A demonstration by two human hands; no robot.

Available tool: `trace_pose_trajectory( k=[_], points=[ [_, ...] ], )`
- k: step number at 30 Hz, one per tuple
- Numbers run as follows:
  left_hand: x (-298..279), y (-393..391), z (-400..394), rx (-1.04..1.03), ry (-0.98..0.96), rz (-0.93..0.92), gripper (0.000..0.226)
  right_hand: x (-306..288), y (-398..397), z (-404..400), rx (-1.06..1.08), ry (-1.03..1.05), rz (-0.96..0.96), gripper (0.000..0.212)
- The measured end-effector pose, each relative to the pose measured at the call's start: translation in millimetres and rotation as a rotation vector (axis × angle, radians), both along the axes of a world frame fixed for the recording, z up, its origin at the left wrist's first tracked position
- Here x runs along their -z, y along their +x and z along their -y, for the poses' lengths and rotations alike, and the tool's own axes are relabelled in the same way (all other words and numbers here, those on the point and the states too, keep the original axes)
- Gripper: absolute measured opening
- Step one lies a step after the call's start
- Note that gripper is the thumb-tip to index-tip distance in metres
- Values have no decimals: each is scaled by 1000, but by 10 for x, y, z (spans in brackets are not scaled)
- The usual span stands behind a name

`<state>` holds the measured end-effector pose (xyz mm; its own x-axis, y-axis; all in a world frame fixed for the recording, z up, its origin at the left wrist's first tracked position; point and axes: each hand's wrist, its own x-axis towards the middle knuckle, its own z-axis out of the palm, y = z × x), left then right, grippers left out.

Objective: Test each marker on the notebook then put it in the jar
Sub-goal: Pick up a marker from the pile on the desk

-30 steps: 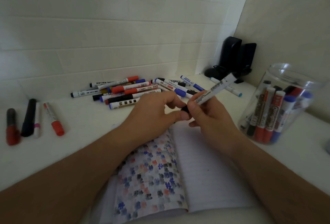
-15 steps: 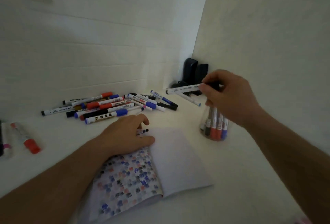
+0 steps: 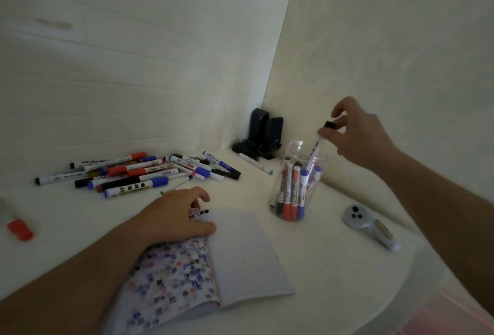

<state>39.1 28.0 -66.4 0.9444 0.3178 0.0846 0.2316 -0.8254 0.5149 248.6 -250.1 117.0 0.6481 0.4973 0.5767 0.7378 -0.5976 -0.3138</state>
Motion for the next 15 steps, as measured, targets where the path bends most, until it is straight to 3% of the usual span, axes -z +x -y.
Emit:
trace_pose_trajectory(
  k=[6,11,15],
  points=[
    [7,-17,-9,-10,-11,11,61,245,45,-371,105,-308,4,12],
    [34,-18,-51,-34,16,3,66,335,89,-353,208,-441,-130,62],
    [50,11,-66,-42,33,-11,70,436,120,-304,230,-297,-60,71]
  ],
)
